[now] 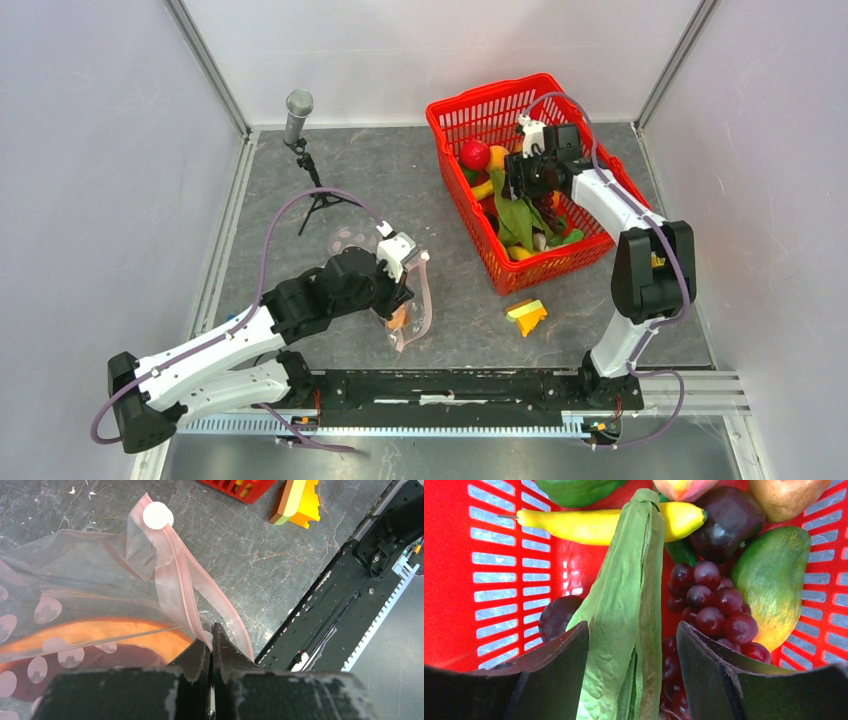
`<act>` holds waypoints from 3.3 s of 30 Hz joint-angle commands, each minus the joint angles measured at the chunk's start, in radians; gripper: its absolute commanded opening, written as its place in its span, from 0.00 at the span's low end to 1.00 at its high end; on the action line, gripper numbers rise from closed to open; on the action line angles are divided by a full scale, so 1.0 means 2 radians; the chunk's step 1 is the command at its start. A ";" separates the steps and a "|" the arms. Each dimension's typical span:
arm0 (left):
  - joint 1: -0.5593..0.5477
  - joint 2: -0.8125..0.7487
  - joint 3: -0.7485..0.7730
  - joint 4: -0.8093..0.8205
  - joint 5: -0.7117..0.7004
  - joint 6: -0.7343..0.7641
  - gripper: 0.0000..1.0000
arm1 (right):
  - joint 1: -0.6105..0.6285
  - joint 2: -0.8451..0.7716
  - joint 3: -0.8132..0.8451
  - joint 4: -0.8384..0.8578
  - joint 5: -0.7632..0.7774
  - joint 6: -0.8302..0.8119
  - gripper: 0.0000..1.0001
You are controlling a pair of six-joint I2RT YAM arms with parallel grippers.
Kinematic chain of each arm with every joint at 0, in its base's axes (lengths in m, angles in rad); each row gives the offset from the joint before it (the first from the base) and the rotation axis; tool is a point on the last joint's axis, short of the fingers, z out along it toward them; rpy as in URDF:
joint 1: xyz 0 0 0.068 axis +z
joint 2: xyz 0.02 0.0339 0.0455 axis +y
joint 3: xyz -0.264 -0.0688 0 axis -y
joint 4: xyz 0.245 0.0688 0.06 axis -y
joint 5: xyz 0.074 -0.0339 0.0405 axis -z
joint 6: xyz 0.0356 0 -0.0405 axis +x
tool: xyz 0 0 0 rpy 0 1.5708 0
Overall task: Place the food in the zip-top bag and seal the zipper
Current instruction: Pick up the fake vegetable from the bin, then place the fake vegetable in the zipper food storage bag.
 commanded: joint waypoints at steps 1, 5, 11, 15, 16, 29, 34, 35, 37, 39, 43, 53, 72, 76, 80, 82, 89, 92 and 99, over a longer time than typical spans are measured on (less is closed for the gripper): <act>0.000 -0.002 0.001 0.021 0.003 -0.010 0.02 | 0.023 -0.007 0.033 -0.041 0.055 -0.045 0.70; -0.001 0.000 0.000 0.024 0.005 -0.013 0.02 | 0.045 -0.005 0.009 -0.053 0.079 -0.061 0.72; -0.001 -0.001 -0.001 0.024 0.005 -0.014 0.02 | 0.054 -0.003 -0.008 -0.064 0.077 -0.060 0.73; 0.000 -0.001 0.000 0.024 0.005 -0.015 0.02 | 0.058 -0.008 -0.007 -0.065 0.111 -0.057 0.64; -0.001 -0.002 0.001 0.024 0.005 -0.015 0.02 | 0.057 -0.024 -0.019 -0.049 0.115 -0.052 0.54; -0.001 -0.028 -0.007 0.016 -0.011 -0.019 0.02 | 0.041 -0.244 -0.073 0.068 0.119 0.007 0.27; -0.001 -0.027 -0.003 0.016 -0.012 -0.016 0.02 | 0.021 -0.328 -0.119 0.107 0.071 0.040 0.25; -0.001 -0.026 -0.002 0.016 -0.011 -0.016 0.02 | 0.021 -0.344 -0.122 0.110 0.046 0.044 0.25; -0.001 -0.026 0.001 0.017 -0.011 -0.015 0.02 | 0.021 -0.368 -0.126 0.116 -0.023 0.062 0.25; 0.000 -0.026 0.002 0.019 -0.013 -0.014 0.02 | 0.021 -0.390 -0.137 0.132 -0.090 0.091 0.25; -0.001 -0.029 0.004 0.019 -0.016 -0.013 0.02 | 0.037 -0.438 -0.217 0.218 -0.187 0.190 0.24; -0.001 -0.023 0.025 0.006 -0.046 -0.011 0.02 | 0.169 -0.509 -0.294 0.155 -0.139 0.217 0.21; 0.000 -0.012 0.078 -0.075 -0.114 0.000 0.02 | 0.451 -0.406 -0.309 0.092 0.154 0.264 0.22; 0.000 -0.010 0.080 -0.076 -0.079 0.014 0.02 | 0.466 -0.364 -0.293 0.083 0.202 0.274 0.22; 0.000 0.000 0.087 -0.080 -0.037 0.018 0.02 | 0.474 -0.345 -0.294 0.117 0.225 0.287 0.22; 0.000 0.012 0.090 -0.082 -0.006 0.019 0.02 | 0.474 -0.347 -0.303 0.160 0.218 0.294 0.22; -0.001 0.065 0.106 -0.089 0.047 0.005 0.02 | 0.474 -0.326 -0.302 0.234 0.170 0.315 0.25; -0.002 0.066 0.109 -0.080 0.066 0.003 0.02 | 0.474 -0.309 -0.299 0.234 0.182 0.326 0.25; -0.002 0.046 0.112 -0.034 0.157 -0.012 0.02 | 0.473 -0.300 -0.353 0.348 0.248 0.370 0.32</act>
